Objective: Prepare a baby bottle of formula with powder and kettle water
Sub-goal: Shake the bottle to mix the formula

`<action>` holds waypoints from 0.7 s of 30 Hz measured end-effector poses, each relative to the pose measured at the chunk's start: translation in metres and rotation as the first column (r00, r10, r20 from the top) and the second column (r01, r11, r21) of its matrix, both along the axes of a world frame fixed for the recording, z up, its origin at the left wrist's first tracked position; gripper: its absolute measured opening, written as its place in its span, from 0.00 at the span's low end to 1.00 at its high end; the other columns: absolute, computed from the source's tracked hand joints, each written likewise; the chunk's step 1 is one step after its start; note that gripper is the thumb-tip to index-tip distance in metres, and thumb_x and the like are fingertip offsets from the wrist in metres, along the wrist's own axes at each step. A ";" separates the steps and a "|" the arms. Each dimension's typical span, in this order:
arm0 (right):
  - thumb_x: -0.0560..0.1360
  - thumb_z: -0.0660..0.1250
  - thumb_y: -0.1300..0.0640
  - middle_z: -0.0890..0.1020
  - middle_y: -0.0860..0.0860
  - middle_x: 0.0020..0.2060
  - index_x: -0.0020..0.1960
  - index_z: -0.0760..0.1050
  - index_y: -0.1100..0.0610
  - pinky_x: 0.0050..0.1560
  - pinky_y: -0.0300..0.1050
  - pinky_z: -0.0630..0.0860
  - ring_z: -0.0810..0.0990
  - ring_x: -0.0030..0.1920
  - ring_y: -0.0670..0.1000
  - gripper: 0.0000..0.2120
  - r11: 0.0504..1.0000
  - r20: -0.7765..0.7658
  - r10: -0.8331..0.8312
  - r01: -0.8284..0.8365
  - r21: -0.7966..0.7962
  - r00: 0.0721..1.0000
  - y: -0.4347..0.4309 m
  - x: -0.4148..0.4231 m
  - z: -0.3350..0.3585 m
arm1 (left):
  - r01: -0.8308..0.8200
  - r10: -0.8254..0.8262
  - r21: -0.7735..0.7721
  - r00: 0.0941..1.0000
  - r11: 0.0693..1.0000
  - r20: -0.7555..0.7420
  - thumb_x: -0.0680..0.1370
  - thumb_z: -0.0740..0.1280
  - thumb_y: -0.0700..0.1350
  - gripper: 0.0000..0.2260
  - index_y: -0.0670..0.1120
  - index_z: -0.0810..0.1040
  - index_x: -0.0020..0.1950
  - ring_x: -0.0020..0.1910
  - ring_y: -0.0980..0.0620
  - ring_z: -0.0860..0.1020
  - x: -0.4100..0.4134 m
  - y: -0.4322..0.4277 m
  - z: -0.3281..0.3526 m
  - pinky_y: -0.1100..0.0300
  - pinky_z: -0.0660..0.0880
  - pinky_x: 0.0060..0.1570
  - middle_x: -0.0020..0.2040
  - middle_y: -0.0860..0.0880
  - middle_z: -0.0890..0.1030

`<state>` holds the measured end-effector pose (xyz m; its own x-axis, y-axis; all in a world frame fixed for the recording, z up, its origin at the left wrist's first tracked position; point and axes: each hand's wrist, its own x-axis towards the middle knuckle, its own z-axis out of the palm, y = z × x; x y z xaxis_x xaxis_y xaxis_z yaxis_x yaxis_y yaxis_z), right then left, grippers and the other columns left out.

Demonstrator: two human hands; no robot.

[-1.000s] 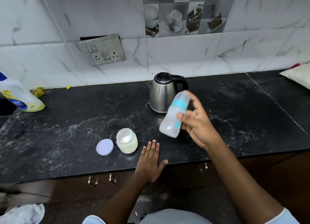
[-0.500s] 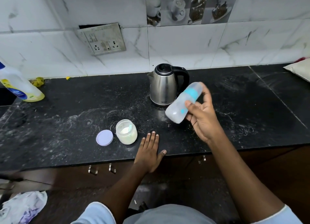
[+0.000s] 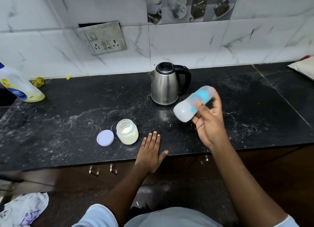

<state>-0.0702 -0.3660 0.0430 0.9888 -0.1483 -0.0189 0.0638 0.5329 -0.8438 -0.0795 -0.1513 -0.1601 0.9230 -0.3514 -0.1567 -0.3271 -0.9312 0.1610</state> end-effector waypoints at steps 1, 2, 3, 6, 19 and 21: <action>0.74 0.71 0.65 0.86 0.52 0.56 0.79 0.61 0.46 0.55 0.53 0.83 0.84 0.59 0.53 0.39 1.000 0.001 -0.008 0.008 -0.012 1.000 -0.001 0.000 0.000 | -0.003 0.003 -0.003 1.000 1.000 0.003 0.78 0.33 0.71 0.43 0.44 0.42 0.86 0.85 0.46 0.37 0.000 0.000 0.000 0.50 0.35 0.82 0.87 0.44 0.40; 0.73 0.71 0.66 0.86 0.54 0.56 0.79 0.61 0.45 0.54 0.52 0.83 0.85 0.58 0.53 0.40 0.994 0.001 0.064 -0.064 -0.093 0.998 -0.002 -0.002 0.000 | -0.003 0.003 -0.004 1.000 1.000 -0.002 0.78 0.33 0.71 0.44 0.44 0.42 0.86 0.85 0.46 0.37 0.000 0.000 0.000 0.49 0.35 0.82 0.87 0.44 0.40; 0.72 0.72 0.66 0.86 0.56 0.56 0.79 0.61 0.45 0.54 0.52 0.83 0.85 0.57 0.54 0.41 0.961 -0.008 0.184 -0.182 -0.210 0.983 -0.003 -0.005 0.001 | -0.004 0.004 -0.002 1.000 1.000 -0.007 0.78 0.33 0.71 0.44 0.44 0.42 0.86 0.85 0.46 0.37 0.000 0.000 0.001 0.49 0.36 0.82 0.87 0.44 0.40; 0.72 0.72 0.66 0.85 0.58 0.57 0.78 0.64 0.46 0.58 0.57 0.83 0.84 0.58 0.56 0.40 0.943 -0.001 0.244 -0.237 -0.235 0.970 -0.003 -0.008 0.005 | -0.004 0.004 -0.004 1.000 1.000 -0.013 0.78 0.33 0.70 0.43 0.44 0.41 0.86 0.85 0.46 0.37 0.000 0.000 0.002 0.49 0.35 0.82 0.86 0.44 0.38; 0.71 0.74 0.65 0.84 0.60 0.59 0.79 0.62 0.43 0.58 0.55 0.83 0.83 0.59 0.58 0.42 0.939 -0.009 0.250 -0.244 -0.242 0.968 -0.005 -0.007 0.005 | -0.009 0.009 -0.022 1.000 1.000 -0.002 0.78 0.33 0.70 0.44 0.44 0.41 0.86 0.85 0.46 0.37 -0.001 0.000 0.000 0.50 0.34 0.81 0.87 0.44 0.39; 0.72 0.72 0.68 0.85 0.59 0.57 0.79 0.63 0.44 0.62 0.59 0.81 0.83 0.59 0.57 0.41 0.928 -0.001 0.272 -0.262 -0.264 0.962 -0.005 -0.007 0.006 | -0.007 0.007 -0.017 1.000 1.000 0.002 0.78 0.33 0.70 0.43 0.44 0.41 0.86 0.85 0.46 0.37 -0.001 0.000 0.000 0.51 0.34 0.81 0.87 0.44 0.40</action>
<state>-0.0774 -0.3707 0.0488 0.9918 0.1260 0.0197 -0.0187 0.2970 -0.9547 -0.0801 -0.1511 -0.1597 0.9257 -0.3477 -0.1488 -0.3211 -0.9305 0.1764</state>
